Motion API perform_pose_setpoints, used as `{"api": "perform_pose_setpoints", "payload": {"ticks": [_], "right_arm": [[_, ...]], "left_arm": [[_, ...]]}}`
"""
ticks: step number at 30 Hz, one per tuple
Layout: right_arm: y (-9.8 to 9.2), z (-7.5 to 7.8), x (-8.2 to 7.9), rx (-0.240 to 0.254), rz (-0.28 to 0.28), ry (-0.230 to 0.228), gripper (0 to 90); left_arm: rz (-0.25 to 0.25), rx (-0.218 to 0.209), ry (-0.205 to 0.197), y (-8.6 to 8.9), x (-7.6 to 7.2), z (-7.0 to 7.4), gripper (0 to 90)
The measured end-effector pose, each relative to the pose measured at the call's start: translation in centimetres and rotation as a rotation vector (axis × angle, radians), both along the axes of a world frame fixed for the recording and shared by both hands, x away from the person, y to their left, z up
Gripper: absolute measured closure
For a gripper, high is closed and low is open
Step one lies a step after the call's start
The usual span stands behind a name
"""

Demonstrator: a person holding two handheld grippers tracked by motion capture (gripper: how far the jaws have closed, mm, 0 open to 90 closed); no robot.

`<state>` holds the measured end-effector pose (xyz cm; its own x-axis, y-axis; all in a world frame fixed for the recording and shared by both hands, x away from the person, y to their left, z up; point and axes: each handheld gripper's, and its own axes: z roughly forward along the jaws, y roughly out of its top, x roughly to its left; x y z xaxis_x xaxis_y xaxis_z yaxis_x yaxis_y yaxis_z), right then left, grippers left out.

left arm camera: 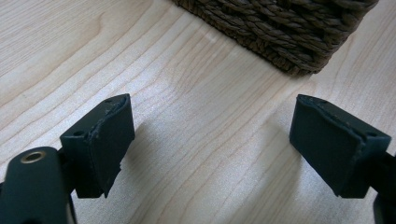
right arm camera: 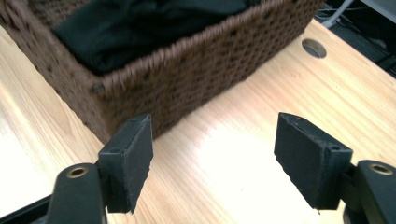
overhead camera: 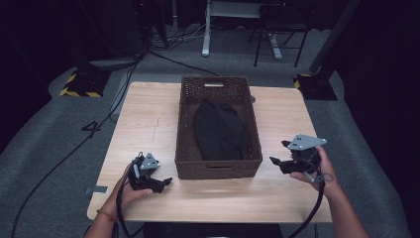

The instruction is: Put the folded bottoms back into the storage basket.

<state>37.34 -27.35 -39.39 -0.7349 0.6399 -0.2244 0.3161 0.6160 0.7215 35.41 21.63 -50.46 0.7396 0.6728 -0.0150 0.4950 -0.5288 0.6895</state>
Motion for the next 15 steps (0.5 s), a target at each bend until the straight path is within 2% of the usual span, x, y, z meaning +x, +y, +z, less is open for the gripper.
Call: {"api": "perform_pose_setpoints", "payload": {"ticks": [15], "right_arm": [[-1.6, -4.0, -1.2, -0.058, -0.046, 0.026, 28.3]], "left_arm": [[0.001, 0.001, -0.002, 0.0, 0.0, 0.0, 14.4]]}}
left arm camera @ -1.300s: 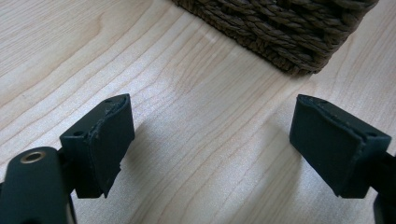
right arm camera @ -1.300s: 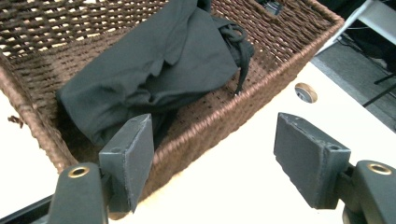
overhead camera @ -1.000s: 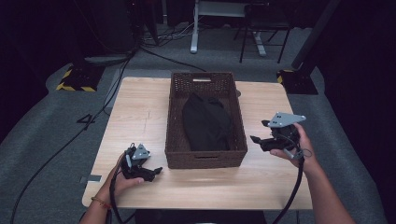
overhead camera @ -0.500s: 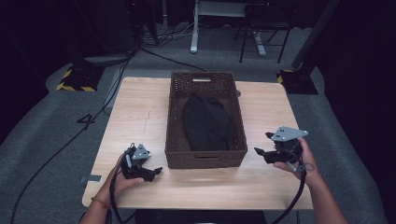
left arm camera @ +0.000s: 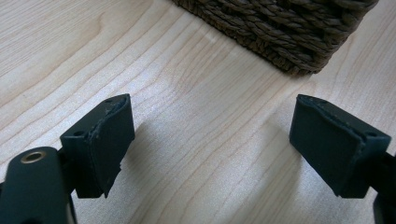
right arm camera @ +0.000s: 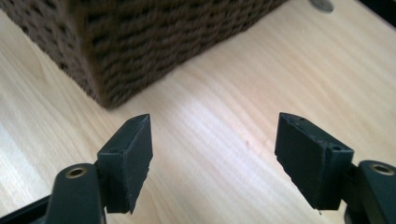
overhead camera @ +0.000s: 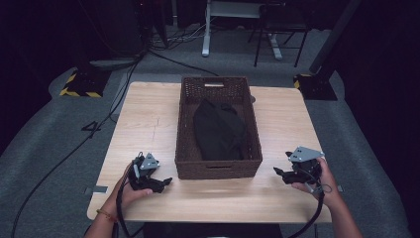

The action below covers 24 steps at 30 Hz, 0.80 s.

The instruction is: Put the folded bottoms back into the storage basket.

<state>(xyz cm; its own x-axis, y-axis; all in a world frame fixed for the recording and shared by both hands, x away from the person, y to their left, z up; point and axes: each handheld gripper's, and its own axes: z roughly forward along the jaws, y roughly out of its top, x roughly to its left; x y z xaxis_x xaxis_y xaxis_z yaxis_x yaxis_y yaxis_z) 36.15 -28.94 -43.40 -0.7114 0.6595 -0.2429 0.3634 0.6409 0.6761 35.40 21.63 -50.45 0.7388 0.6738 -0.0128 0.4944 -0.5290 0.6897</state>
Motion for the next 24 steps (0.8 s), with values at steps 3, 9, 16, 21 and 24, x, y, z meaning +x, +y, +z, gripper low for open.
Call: {"api": "perform_pose_setpoints", "payload": {"ticks": [3, 9, 16, 21, 24], "right_arm": [[-0.6, -0.8, -0.2, 0.006, 0.001, 0.012, 28.2], [-2.0, -2.2, -0.7, 0.043, -0.032, 0.038, 28.4], [-3.7, -3.8, -1.2, 0.042, -0.087, 0.054, 28.2], [-5.1, -4.7, -1.5, 0.085, -0.115, 0.065, 27.8], [-5.6, -5.1, -1.6, 0.1, -0.13, 0.069, 27.5]], "left_arm": [[0.0, 0.003, 0.001, 0.0, 0.0, 0.0, 14.4], [0.0, 0.0, -0.001, 0.0, 0.0, 0.0, 14.4], [0.0, 0.0, 0.001, 0.0, -0.1, 0.0, 14.4], [0.0, -0.001, 0.0, 0.0, -0.1, 0.0, 14.4], [0.0, 0.0, 0.001, 0.0, -0.1, 0.0, 14.4]]}}
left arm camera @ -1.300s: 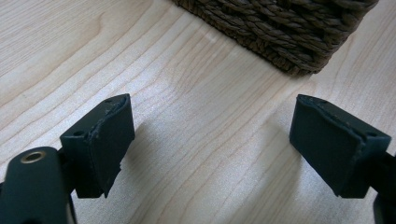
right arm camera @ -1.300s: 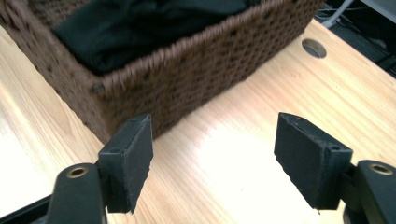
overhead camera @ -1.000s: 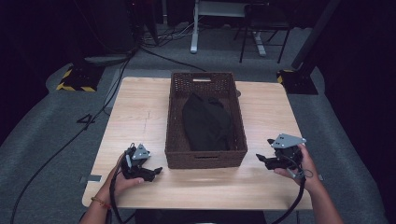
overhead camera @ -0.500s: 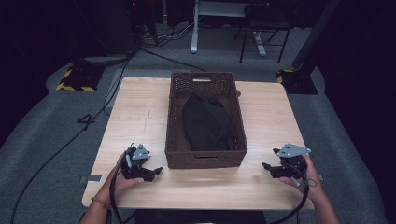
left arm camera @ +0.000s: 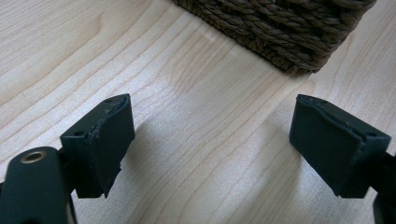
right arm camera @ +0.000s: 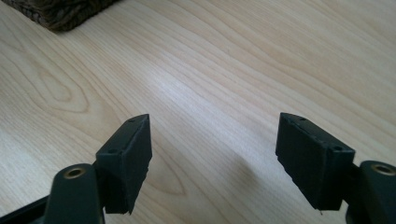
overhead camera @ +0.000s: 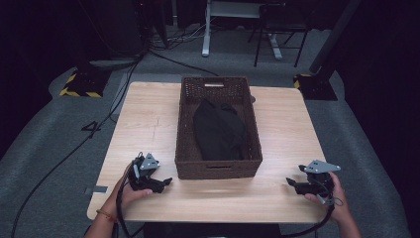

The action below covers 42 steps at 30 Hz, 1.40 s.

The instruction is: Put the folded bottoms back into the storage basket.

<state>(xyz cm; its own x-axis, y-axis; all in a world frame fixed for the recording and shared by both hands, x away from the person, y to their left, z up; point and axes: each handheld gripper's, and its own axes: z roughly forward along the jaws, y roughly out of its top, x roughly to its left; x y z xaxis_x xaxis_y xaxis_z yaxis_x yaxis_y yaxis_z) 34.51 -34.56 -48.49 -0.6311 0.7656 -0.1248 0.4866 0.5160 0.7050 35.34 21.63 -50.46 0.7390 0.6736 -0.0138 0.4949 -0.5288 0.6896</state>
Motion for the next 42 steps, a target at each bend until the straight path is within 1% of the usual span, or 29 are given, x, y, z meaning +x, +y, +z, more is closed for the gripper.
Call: {"api": "perform_pose_setpoints", "payload": {"ticks": [1, 4, 7, 8, 9, 10, 11, 12, 15, 21, 25, 42], "right_arm": [[-0.5, -0.3, -0.1, 0.022, -0.014, 0.011, 27.4], [-1.0, -0.7, -0.3, 0.03, -0.033, 0.013, 26.7], [-1.5, -1.2, -0.4, 0.048, -0.058, 0.021, 25.9], [-1.6, -1.4, -0.4, 0.062, -0.071, 0.02, 24.9], [-1.9, -1.6, -0.5, 0.092, -0.077, 0.027, 25.0], [-1.9, -1.6, -0.5, 0.092, -0.077, 0.027, 25.0], [-2.1, -1.7, -0.5, 0.11, -0.08, 0.031, 24.9], [-2.5, -1.9, -0.6, 0.133, -0.107, 0.032, 25.0], [-2.4, -1.9, -0.6, 0.127, -0.129, 0.03, 21.9], [-2.5, -2.0, -0.5, 0.122, -0.154, 0.034, 17.1], [-2.5, -2.0, -0.4, 0.119, -0.162, 0.031, 16.7], [-2.5, -2.0, -0.4, 0.12, -0.162, 0.031, 16.6]], "left_arm": [[0.0, 0.0, 0.0, 0.0, 0.0, 0.0, 14.4], [0.0, 0.0, 0.0, 0.0, 0.0, 0.0, 14.4], [0.0, -0.001, 0.0, 0.0, 0.0, 0.0, 14.4], [0.0, -0.001, 0.0, 0.0, 0.0, 0.0, 14.4], [0.0, -0.001, 0.0, 0.0, 0.0, 0.0, 14.4], [0.0, -0.001, 0.0, 0.0, 0.0, 0.0, 14.4], [0.0, -0.001, 0.001, 0.0, 0.0, 0.0, 14.4], [0.0, -0.001, 0.0, 0.0, 0.0, 0.0, 14.4], [-0.002, 0.0, 0.001, 0.0, 0.0, 0.0, 14.4], [0.001, 0.001, 0.0, 0.0, 0.0, 0.0, 14.4], [0.001, 0.001, 0.0, 0.0, 0.0, 0.0, 14.4], [-0.001, 0.002, 0.001, 0.0, 0.0, 0.0, 14.3]]}}
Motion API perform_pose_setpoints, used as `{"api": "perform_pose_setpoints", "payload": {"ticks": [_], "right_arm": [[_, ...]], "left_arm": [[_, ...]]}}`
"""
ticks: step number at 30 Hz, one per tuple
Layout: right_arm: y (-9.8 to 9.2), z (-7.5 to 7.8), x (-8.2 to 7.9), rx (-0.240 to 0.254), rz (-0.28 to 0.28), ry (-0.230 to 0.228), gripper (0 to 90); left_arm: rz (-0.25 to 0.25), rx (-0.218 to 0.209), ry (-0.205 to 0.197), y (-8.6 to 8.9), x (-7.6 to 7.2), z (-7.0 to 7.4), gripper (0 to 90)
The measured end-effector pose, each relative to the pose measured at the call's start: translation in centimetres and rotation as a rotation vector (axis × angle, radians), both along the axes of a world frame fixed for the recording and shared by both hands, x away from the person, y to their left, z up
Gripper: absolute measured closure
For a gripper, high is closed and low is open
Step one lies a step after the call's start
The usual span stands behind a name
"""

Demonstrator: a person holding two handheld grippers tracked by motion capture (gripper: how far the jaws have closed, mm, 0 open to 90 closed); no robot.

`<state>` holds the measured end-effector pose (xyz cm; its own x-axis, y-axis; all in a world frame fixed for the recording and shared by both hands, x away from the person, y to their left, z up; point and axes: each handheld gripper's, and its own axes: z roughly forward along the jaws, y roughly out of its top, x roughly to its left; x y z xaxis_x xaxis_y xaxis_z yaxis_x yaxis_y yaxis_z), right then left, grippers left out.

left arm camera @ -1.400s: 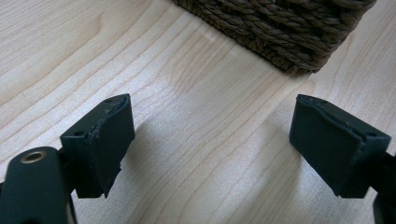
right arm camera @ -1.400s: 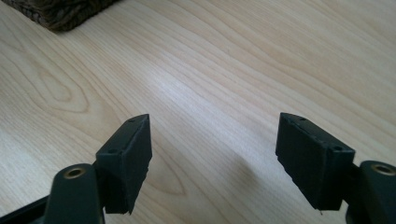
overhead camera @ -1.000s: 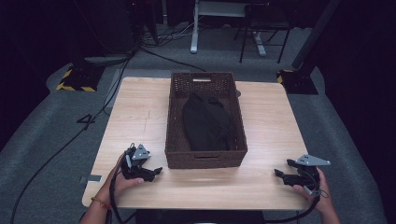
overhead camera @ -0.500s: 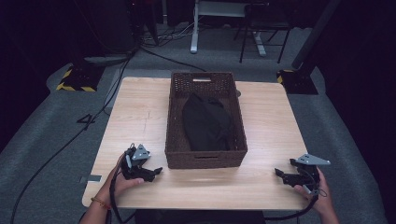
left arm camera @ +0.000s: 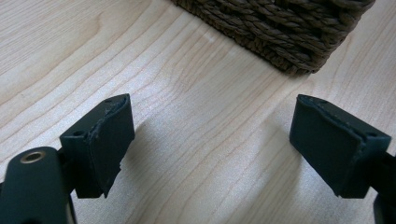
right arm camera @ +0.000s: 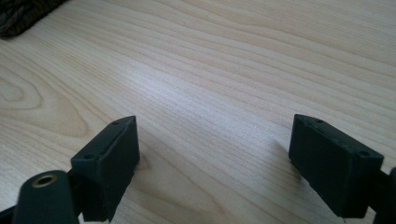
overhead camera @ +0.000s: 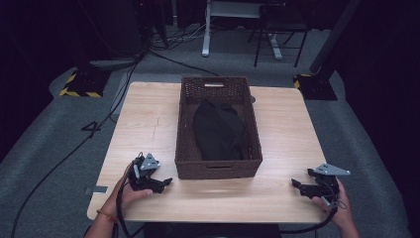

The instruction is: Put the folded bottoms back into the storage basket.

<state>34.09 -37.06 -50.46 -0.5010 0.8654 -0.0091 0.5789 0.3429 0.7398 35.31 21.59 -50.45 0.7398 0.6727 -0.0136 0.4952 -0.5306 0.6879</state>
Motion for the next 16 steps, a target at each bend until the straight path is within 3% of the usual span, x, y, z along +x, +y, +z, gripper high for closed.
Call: {"api": "perform_pose_setpoints", "payload": {"ticks": [16], "right_arm": [[0.0, 0.0, 0.0, 0.0, 0.0, 0.0, 16.7]], "left_arm": [[0.0, -0.004, 0.002, -0.06, 0.07, -0.01, 14.2]]}}
